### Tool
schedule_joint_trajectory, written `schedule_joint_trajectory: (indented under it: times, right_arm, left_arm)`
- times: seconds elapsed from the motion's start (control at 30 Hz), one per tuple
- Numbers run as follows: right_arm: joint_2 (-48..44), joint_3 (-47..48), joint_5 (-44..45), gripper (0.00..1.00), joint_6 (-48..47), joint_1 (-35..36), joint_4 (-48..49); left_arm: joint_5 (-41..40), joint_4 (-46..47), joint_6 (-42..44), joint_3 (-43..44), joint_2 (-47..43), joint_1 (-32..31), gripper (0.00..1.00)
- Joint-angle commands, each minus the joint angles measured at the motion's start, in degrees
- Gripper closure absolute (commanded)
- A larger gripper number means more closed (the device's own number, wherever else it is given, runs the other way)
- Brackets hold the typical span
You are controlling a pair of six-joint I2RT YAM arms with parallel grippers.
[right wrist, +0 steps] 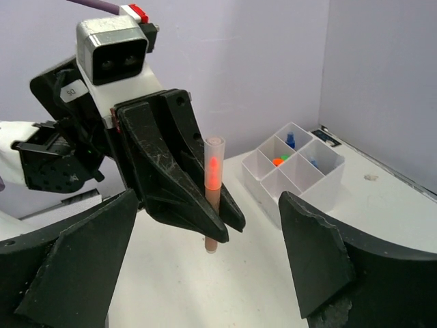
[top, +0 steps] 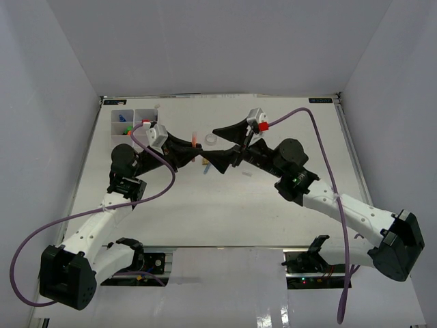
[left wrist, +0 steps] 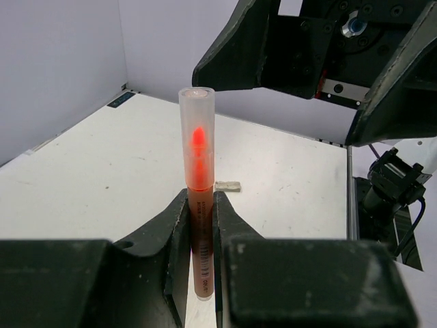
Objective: Sort the stationery into containers
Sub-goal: Close the pen cap on the pen.
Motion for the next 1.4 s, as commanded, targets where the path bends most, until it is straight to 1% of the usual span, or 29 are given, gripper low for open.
schedule_joint_trajectory:
  times: [0.0,0.07,0.17,0.27,0.33,0.37,0.67,0.83,1.0,1.1,1.13,1.23,1.3,1.33,1.37]
  right_arm:
    - [-1.4,3.8,3.7,0.10,-4.4,0.2,-8.8]
    - [-0.6,8.6,4.3,0.09,-6.1,0.2,-15.0]
    - [0.8,13.6,4.7,0.01,-6.2,0.1,-19.7]
    - [3.3,18.3,6.2,0.13,-6.0,0.2,-24.0]
    - [4.5,19.7,6.5,0.17,-6.0,0.3,-24.7]
    - [5.7,20.8,6.5,0.21,-5.9,0.5,-24.9]
    - [12.7,26.6,7.4,0.38,-6.0,2.1,-28.2]
    - [14.2,27.4,7.8,0.50,-6.0,2.6,-28.3]
    - [14.7,27.2,8.0,0.56,-6.1,2.9,-28.2]
    - [14.9,27.0,7.9,0.63,-6.0,3.1,-28.0]
    - [15.1,26.9,7.9,0.69,-5.9,3.1,-28.1]
    - [15.5,26.7,7.6,0.78,-5.6,3.3,-28.2]
    - [15.6,26.6,7.6,0.81,-5.5,3.4,-28.7]
    - [15.7,26.3,7.6,0.84,-5.5,3.5,-28.9]
    - [15.7,26.1,7.7,0.86,-5.5,3.5,-29.0]
  left_arm:
    - [-0.4,-1.9,1.2,-0.4,-1.0,0.1,1.00]
    - [-1.0,-3.2,2.0,0.1,-0.8,0.1,1.00]
    - [-1.7,-5.9,3.4,0.7,-0.7,0.1,1.00]
    - [-2.3,-7.3,4.1,0.9,-1.0,0.1,1.00]
    - [-2.6,-8.5,4.5,1.4,-0.8,0.1,1.00]
    - [-2.9,-8.7,4.8,1.4,-0.7,0.0,1.00]
    - [-4.0,-10.5,5.6,1.9,-0.9,0.1,1.00]
    - [-4.1,-10.9,5.7,2.0,-0.7,0.1,1.00]
    - [-4.3,-11.0,5.7,2.0,-0.9,0.1,1.00]
    - [-4.2,-10.9,5.7,1.9,-0.9,0.1,1.00]
    - [-4.2,-10.9,5.7,2.0,-0.9,0.1,1.00]
    - [-4.2,-10.6,5.6,1.9,-1.1,0.1,1.00]
    - [-4.2,-10.6,5.6,1.8,-1.3,0.1,1.00]
    - [-4.3,-10.5,5.6,1.8,-1.5,0.1,1.00]
    - [-4.3,-10.4,5.7,1.8,-1.7,0.1,1.00]
